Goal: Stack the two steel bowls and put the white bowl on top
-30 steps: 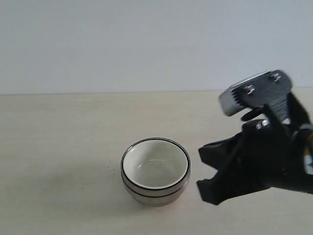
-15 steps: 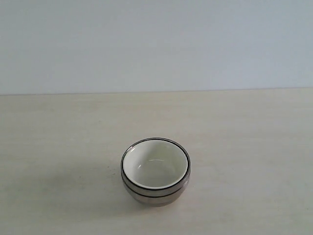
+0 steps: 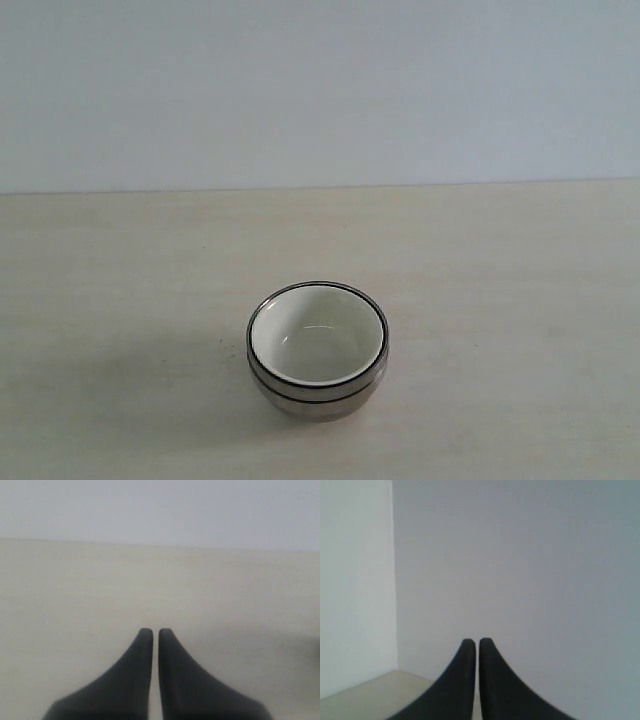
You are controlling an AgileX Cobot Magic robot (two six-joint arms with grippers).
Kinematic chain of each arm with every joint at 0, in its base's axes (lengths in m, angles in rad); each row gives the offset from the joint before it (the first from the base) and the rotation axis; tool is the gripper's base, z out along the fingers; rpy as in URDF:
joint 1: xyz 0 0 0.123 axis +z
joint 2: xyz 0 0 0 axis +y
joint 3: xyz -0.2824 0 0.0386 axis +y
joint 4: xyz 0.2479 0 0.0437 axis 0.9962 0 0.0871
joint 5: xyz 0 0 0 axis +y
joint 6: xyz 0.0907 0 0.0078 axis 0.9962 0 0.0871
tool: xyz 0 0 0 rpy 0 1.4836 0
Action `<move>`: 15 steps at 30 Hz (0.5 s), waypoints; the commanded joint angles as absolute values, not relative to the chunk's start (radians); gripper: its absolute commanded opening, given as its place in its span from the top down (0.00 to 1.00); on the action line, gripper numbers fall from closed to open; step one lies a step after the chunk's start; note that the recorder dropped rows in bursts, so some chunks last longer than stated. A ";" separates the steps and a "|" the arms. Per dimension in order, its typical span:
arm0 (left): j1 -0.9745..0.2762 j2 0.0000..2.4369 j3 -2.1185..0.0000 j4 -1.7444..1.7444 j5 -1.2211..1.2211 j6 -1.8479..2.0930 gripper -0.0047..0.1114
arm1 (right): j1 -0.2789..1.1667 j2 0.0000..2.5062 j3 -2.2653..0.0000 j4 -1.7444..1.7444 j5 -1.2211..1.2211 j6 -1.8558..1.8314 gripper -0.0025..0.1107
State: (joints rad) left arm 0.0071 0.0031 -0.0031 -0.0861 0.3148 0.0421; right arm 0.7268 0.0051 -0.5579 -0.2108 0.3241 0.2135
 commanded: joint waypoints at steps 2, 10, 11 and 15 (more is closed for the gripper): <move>0.002 0.000 0.000 -0.086 0.307 0.037 0.93 | 0.528 0.000 -0.566 -0.257 0.350 0.272 0.98; 0.002 0.000 0.000 -0.086 0.307 0.037 0.93 | 0.159 0.000 -0.568 -0.183 0.333 0.273 0.98; 0.002 0.000 0.000 -0.086 0.307 0.037 0.93 | 0.157 0.000 -0.568 -0.157 0.323 0.251 0.98; 0.002 0.000 0.000 -0.086 0.307 0.037 0.93 | 0.161 0.000 -0.568 -0.131 0.333 0.178 0.98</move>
State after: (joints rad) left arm 0.0071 0.0031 -0.0031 -0.0861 0.3148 0.0421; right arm 0.1673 0.0051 -0.5638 -0.1496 0.3313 0.2160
